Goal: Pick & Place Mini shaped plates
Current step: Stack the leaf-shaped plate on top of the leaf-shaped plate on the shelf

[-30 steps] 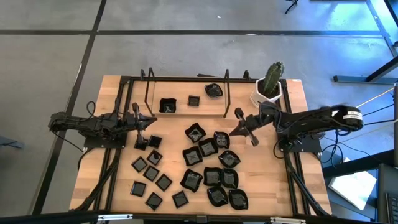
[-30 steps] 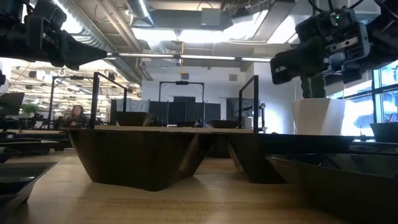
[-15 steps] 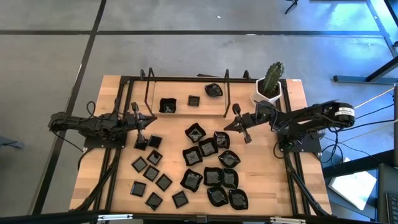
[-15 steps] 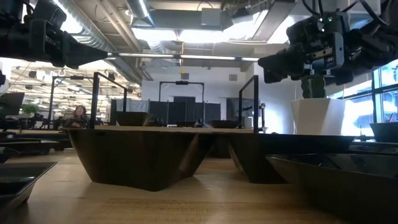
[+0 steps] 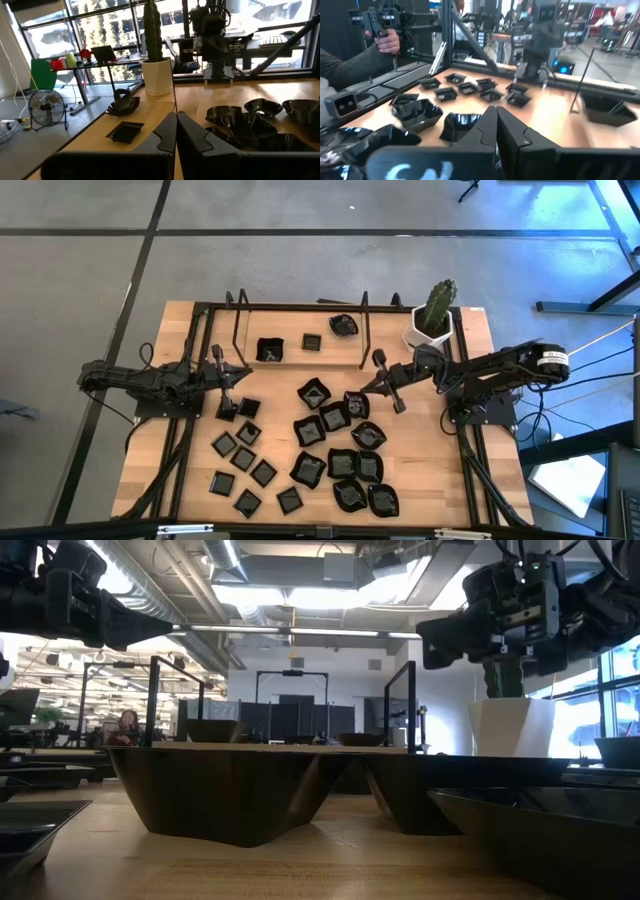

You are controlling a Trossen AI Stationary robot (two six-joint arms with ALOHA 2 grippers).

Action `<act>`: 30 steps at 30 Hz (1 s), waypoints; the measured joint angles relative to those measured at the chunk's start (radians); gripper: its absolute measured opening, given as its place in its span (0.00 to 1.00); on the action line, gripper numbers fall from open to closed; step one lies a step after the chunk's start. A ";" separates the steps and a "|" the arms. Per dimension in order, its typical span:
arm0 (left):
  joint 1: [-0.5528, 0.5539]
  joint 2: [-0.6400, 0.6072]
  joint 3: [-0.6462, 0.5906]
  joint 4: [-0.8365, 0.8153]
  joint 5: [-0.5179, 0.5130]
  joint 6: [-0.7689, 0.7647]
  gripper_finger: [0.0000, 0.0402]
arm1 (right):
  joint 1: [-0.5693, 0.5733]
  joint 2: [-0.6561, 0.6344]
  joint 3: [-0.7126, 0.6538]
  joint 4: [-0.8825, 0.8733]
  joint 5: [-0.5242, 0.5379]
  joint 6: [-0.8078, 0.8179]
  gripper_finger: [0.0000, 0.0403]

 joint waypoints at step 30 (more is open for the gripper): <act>0.000 0.000 -0.001 0.036 0.090 -0.056 0.00 | 0.064 0.000 0.006 0.076 -0.029 0.100 0.01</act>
